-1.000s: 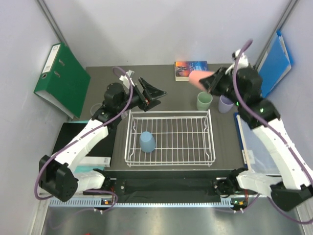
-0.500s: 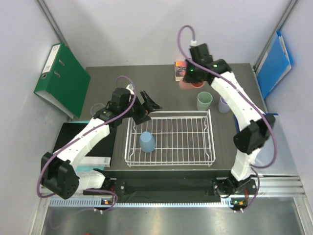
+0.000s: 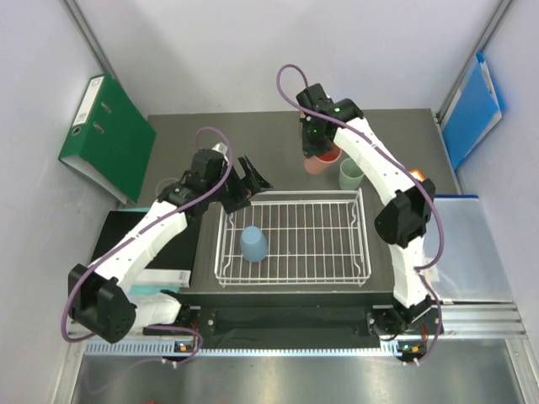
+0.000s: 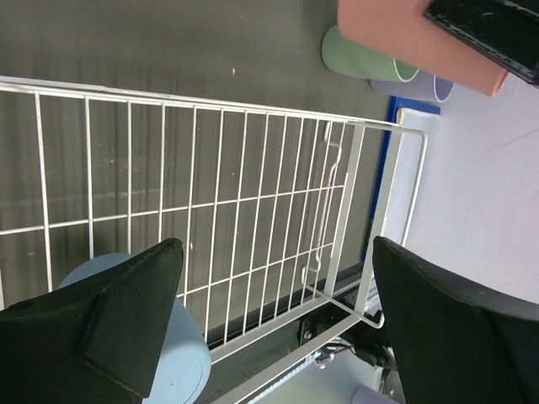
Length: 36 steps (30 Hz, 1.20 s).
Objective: Unload the cups from the dish rack
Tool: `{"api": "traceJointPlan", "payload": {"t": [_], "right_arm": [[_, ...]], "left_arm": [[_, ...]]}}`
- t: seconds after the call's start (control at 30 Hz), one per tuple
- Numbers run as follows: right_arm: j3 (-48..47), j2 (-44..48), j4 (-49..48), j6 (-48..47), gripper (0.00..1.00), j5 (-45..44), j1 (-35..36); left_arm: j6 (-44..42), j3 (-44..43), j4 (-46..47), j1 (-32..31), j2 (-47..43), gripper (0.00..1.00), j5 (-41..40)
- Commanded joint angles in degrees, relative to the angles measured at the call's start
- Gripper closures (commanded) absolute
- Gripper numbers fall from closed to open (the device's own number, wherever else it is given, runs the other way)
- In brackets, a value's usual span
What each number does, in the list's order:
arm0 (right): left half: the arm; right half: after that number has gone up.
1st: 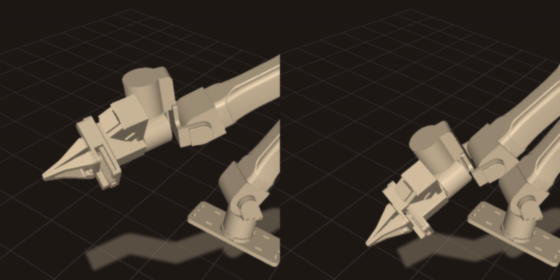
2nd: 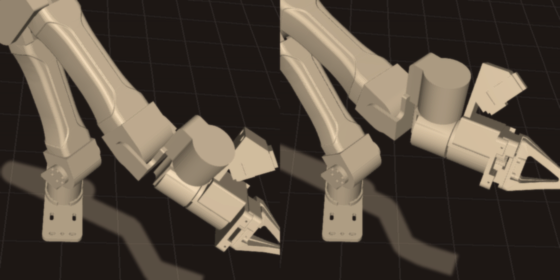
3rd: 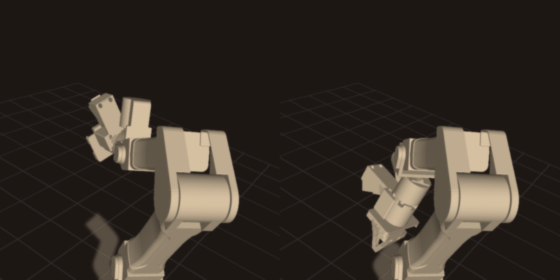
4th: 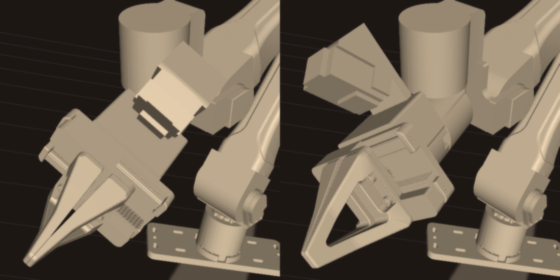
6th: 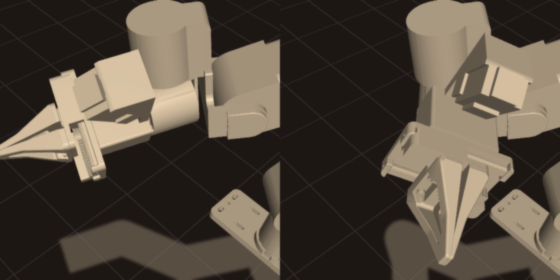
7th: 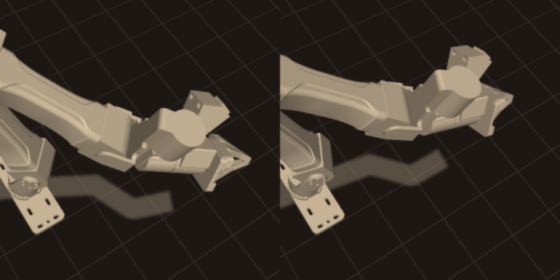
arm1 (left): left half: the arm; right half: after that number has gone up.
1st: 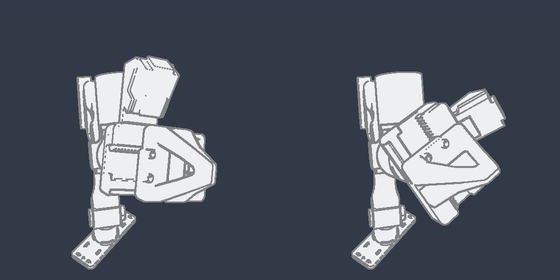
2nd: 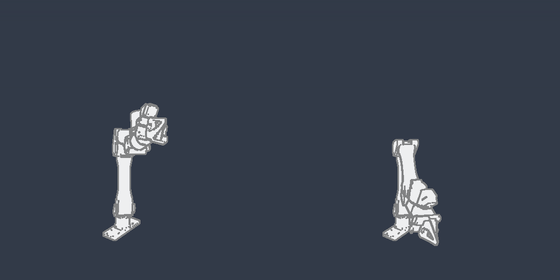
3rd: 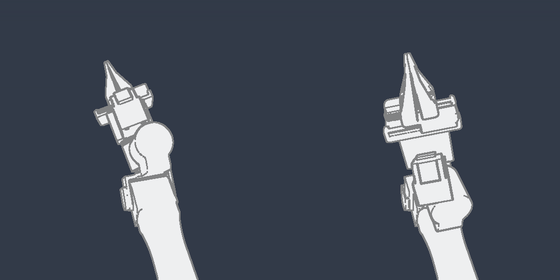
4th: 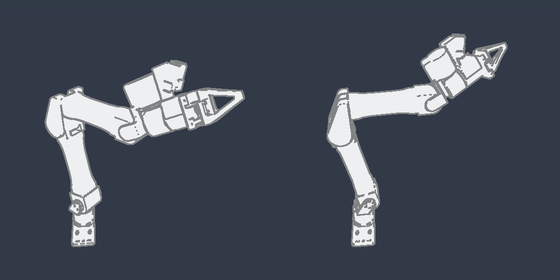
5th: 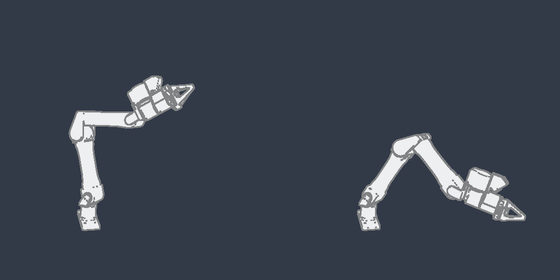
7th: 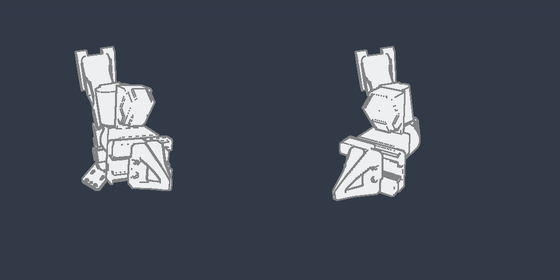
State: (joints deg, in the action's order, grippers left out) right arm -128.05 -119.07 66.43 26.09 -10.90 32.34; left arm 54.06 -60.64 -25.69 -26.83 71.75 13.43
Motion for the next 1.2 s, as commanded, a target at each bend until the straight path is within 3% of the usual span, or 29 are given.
{"api": "traceJointPlan", "payload": {"t": [0.0,0.57,0.63,0.97,1.07,1.13,1.17], "right_arm": [[-4.84,-4.23,3.43,1.25,1.0,1.31,-0.35],[-0.1,-11.62,1.77,1.43,1.0,1.05,-0.61],[-0.1,-11.98,1.42,1.07,0.94,1.66,-0.61],[0.17,-12.6,0.28,0.63,0.88,3.25,-0.7],[0.69,-10.59,-2.09,0.46,0.74,4.21,-0.7],[0.09,-9.0,-3.76,0.19,0.55,4.04,-0.7],[-0.27,-8.12,-4.03,0.02,0.51,3.95,-0.7]], "left_arm": [[-1.15,-1.94,-0.41,0.02,0.5,0.02,-0.34],[-1.42,-1.67,-1.38,-0.07,1.99,0.02,-0.69],[-1.59,-1.59,-1.55,0.02,1.82,0.02,-0.95],[-1.86,-1.76,-2.08,0.02,2.26,0.02,-1.21],[-2.03,-1.85,-1.99,0.02,2.08,0.02,-0.95],[-2.73,-1.59,-0.51,-0.06,0.95,0.01,-0.16],[-2.73,-1.32,0.28,-0.07,0.51,0.01,-0.16]]}}
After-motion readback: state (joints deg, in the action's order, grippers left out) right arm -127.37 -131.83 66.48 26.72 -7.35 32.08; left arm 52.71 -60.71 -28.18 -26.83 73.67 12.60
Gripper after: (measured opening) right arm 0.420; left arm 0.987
